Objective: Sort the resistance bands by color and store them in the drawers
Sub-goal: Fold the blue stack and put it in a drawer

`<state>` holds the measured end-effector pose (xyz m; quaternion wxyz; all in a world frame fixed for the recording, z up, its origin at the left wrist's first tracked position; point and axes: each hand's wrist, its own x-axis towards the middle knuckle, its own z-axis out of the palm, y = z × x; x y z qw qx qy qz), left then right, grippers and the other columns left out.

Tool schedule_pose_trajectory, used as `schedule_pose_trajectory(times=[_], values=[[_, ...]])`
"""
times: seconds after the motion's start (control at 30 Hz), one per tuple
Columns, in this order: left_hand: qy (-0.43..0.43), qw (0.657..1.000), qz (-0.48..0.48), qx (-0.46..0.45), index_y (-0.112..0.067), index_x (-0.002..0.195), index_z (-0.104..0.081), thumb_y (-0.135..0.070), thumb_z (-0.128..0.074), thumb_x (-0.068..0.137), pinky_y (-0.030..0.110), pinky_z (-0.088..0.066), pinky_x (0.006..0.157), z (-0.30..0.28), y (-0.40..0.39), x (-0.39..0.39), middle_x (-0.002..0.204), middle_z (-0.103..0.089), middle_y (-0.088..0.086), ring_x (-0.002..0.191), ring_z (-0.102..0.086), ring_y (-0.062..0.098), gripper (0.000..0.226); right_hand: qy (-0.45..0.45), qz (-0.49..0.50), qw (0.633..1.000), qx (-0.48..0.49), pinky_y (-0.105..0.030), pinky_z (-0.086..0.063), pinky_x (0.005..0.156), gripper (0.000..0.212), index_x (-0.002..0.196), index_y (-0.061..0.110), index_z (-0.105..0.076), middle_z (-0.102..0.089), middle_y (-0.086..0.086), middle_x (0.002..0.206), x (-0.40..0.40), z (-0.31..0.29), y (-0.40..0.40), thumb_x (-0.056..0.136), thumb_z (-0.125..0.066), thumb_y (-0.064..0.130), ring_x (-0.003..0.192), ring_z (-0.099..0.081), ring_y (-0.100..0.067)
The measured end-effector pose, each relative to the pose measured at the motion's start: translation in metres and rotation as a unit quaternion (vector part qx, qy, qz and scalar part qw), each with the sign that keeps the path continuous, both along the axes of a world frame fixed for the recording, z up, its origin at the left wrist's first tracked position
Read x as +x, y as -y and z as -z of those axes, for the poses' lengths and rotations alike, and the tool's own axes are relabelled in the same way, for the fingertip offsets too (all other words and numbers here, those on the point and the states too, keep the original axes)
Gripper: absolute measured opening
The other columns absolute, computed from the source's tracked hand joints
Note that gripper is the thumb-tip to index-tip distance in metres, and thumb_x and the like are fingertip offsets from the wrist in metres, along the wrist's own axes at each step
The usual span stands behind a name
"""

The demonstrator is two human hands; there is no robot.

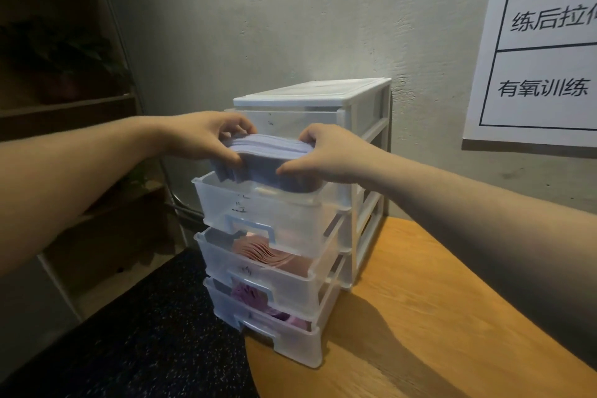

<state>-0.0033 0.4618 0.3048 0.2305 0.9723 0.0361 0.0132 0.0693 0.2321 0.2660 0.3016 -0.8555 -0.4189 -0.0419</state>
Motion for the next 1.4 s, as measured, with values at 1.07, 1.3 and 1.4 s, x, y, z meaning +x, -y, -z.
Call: schedule_pose_trajectory(times=[1.07,1.3,1.4], values=[[-0.280,0.956,0.007,0.085,-0.039,0.135,-0.048,-0.063,-0.081,0.065,0.045,-0.029,0.121,0.052,-0.010,0.057,0.149,-0.045,-0.004,0.139,-0.040,0.020,0.080,0.028,-0.047,0.950,-0.307,-0.029,-0.045,0.070,0.032,0.095,0.015,-0.071,-0.068,0.003,0.089,0.028,0.027,-0.052,0.094,-0.060,0.045,0.089,-0.059,-0.023],[-0.162,0.985,0.000,0.057,-0.046,0.116,-0.056,-0.059,-0.064,0.088,0.037,-0.042,0.113,0.051,-0.015,0.041,0.129,-0.056,-0.017,0.126,-0.052,0.012,0.032,-0.006,-0.070,0.987,-0.142,-0.022,-0.048,0.073,0.039,0.126,0.016,-0.069,-0.075,-0.001,0.104,0.030,0.029,-0.040,0.096,-0.062,0.039,0.092,-0.071,-0.017],[-0.123,0.991,0.008,0.054,-0.046,0.112,-0.059,-0.059,-0.056,0.087,0.033,-0.045,0.107,0.048,-0.009,0.031,0.120,-0.059,-0.020,0.114,-0.056,0.007,0.029,0.022,-0.078,0.992,-0.098,-0.025,-0.052,0.082,0.030,0.119,0.022,-0.074,-0.075,0.004,0.106,0.033,0.033,-0.030,0.096,-0.060,0.035,0.092,-0.069,-0.012]])
